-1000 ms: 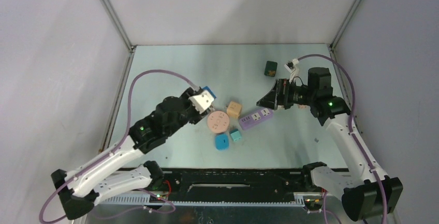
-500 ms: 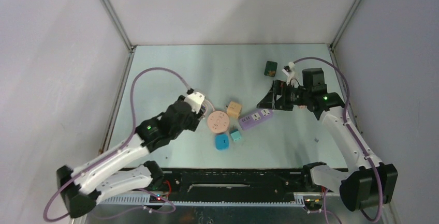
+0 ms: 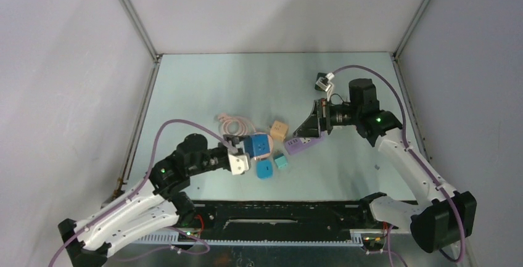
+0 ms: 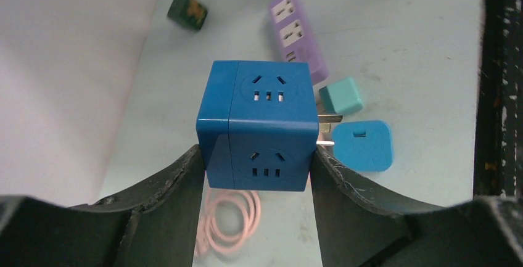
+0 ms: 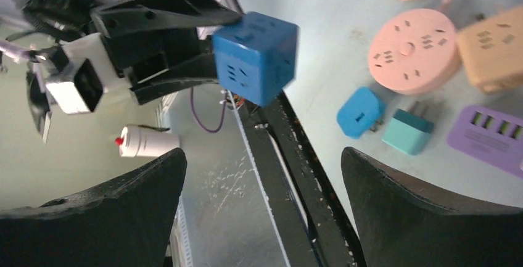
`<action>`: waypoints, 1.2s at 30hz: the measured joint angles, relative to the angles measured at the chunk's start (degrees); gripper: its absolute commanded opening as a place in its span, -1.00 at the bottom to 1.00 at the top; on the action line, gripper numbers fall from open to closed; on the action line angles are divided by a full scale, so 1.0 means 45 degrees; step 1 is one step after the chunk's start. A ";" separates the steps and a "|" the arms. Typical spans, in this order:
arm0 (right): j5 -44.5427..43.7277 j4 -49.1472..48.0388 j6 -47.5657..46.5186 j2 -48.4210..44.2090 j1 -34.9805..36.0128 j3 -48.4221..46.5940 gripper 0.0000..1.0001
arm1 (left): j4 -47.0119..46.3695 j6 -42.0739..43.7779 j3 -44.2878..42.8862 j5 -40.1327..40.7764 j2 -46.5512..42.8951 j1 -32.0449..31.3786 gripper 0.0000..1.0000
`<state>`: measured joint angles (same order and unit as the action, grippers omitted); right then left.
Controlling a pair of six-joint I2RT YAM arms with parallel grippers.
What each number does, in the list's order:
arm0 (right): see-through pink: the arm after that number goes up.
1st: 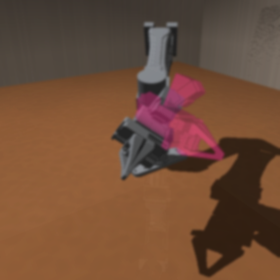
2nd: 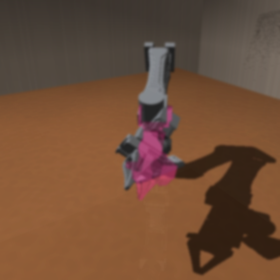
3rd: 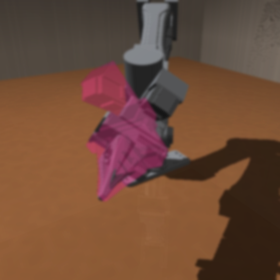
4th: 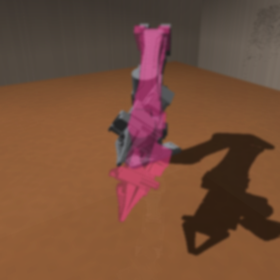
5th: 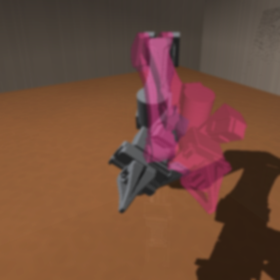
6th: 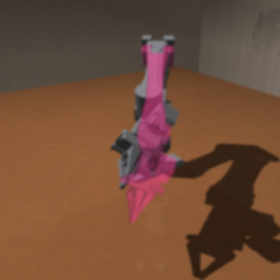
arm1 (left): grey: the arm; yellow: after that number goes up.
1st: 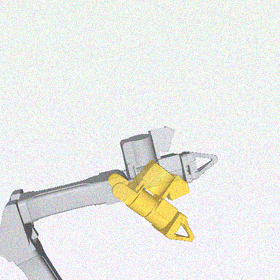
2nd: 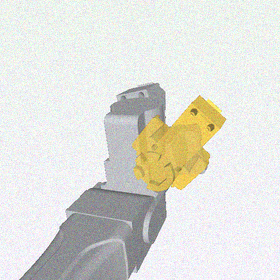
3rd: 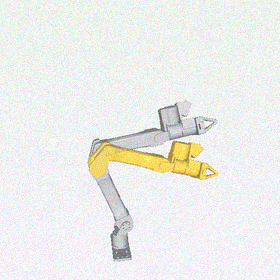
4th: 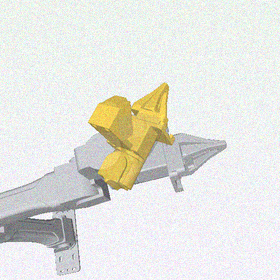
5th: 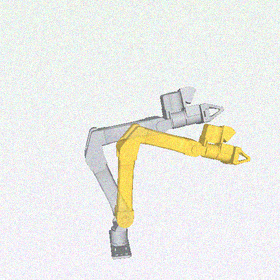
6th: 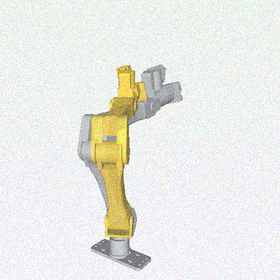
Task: Insert the plug
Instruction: Pick up the plug from the center of the board.
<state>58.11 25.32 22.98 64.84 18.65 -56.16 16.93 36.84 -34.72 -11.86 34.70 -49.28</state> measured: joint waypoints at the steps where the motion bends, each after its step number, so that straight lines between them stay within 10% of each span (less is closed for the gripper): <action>1: 0.0189 -0.0272 0.0141 0.0019 0.0185 0.0000 0.99 | -0.0058 0.0641 0.0000 -0.0597 0.0165 0.0005 -1.00; 21: 0.2458 -0.3934 0.2001 0.1093 0.2331 -0.0005 0.96 | -0.1175 0.4600 -0.2419 -0.5027 0.1914 -0.0165 -1.00; 31: 0.3274 -0.5741 0.3152 0.1637 0.2934 -0.0005 0.66 | -0.1166 0.4639 -0.2429 -0.5464 0.2186 -0.0194 -1.00; 36: 0.3531 -0.6363 0.3555 0.1996 0.3147 -0.0005 0.22 | -0.1117 0.4716 -0.2599 -0.5591 0.2288 -0.0243 -1.00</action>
<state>74.00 -3.31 38.98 73.82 32.82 -56.18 11.90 58.06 -46.41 -37.01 44.99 -50.37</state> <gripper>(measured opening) 0.734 0.615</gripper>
